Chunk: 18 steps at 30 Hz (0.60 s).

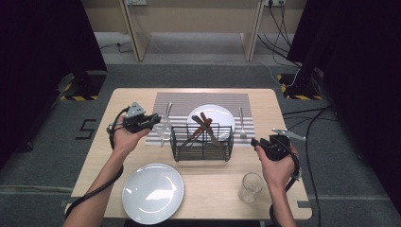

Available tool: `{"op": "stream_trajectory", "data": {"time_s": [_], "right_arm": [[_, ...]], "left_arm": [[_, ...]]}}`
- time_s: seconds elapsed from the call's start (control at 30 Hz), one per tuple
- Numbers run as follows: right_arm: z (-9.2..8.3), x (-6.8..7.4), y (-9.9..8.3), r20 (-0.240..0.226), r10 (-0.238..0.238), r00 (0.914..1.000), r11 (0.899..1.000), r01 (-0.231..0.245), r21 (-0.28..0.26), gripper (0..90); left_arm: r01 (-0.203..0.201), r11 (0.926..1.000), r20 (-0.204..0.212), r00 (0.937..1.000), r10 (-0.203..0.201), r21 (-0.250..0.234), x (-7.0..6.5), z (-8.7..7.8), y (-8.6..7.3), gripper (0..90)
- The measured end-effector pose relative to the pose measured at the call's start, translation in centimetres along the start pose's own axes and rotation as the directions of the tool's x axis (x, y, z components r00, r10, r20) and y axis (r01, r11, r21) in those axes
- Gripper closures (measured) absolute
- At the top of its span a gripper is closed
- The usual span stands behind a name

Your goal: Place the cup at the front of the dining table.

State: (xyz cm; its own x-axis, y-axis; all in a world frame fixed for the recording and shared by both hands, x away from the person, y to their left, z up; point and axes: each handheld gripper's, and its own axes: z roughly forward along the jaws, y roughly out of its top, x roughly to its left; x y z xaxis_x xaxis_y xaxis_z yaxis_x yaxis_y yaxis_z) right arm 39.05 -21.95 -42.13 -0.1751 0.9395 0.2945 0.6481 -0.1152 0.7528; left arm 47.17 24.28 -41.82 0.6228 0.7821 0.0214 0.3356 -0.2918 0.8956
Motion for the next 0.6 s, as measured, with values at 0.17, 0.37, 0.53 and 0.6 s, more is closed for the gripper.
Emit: {"op": "stream_trajectory", "data": {"time_s": [0.17, 0.37, 0.53, 0.6], "right_arm": [[0.06, 0.05, -0.03, 0.000, 0.001, 1.0000, 1.000, -0.001, 0.001, 58.3], [-0.05, 0.00, 0.03, 0.003, 0.003, 1.0000, 1.000, -0.003, -0.004, 58.4], [0.03, -0.10, -0.05, 0.004, 0.004, 1.0000, 1.000, -0.004, -0.001, 58.4], [0.02, -0.03, -0.03, 0.004, 0.004, 1.0000, 1.000, -0.004, -0.001, 58.4]], "left_arm": [[0.007, 1.0000, -0.003, 1.0000, -0.007, -0.003, 0.11, -0.01, 0.00, 78.9], [0.011, 0.9999, -0.009, 0.9999, -0.011, -0.002, 0.31, 0.06, -0.08, 78.9], [0.014, 0.9999, -0.007, 0.9999, -0.014, 0.000, 0.39, 0.12, -0.22, 78.9], [0.014, 0.9999, -0.012, 0.9998, -0.014, -0.002, 0.37, 0.17, -0.23, 78.9]]}}
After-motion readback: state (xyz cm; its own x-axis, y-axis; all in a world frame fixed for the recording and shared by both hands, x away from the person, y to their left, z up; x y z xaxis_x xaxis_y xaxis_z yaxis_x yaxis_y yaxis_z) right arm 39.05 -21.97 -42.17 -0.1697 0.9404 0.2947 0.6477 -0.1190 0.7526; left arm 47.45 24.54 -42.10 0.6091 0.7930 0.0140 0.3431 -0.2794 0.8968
